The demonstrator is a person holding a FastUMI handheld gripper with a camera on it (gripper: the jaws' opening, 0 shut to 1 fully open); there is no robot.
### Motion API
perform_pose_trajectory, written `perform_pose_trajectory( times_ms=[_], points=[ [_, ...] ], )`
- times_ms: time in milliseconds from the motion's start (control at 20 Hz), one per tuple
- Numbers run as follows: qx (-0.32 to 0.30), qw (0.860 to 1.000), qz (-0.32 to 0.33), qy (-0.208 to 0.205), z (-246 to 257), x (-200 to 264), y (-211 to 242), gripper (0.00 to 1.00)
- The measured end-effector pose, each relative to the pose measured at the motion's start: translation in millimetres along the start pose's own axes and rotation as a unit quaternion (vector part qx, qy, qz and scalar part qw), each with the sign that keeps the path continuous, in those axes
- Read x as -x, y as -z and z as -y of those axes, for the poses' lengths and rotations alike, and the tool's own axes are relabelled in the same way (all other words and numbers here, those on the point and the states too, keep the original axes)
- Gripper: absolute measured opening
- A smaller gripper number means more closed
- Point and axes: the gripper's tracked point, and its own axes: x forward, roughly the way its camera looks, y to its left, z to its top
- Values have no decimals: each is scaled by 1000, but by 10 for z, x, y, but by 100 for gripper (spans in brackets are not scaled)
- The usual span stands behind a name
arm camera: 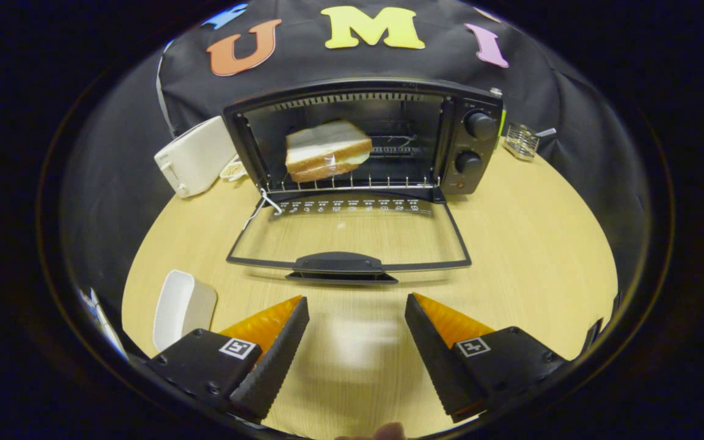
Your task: Open the toaster oven, put the food inside, and close the toaster oven door.
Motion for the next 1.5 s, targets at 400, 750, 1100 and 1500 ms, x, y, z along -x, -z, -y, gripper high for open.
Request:
perform_pose_trajectory(
  times_ms=[400,750,1100,1500],
  points=[
    [-18,1000,-16,21,-35,-301,85,100],
    [-13,999,2,40,-47,-241,-19,100],
    [-6,998,62,29,-105,207,-613,100],
    [2,987,158,25,-96,664,-1721,100]
  ],
)
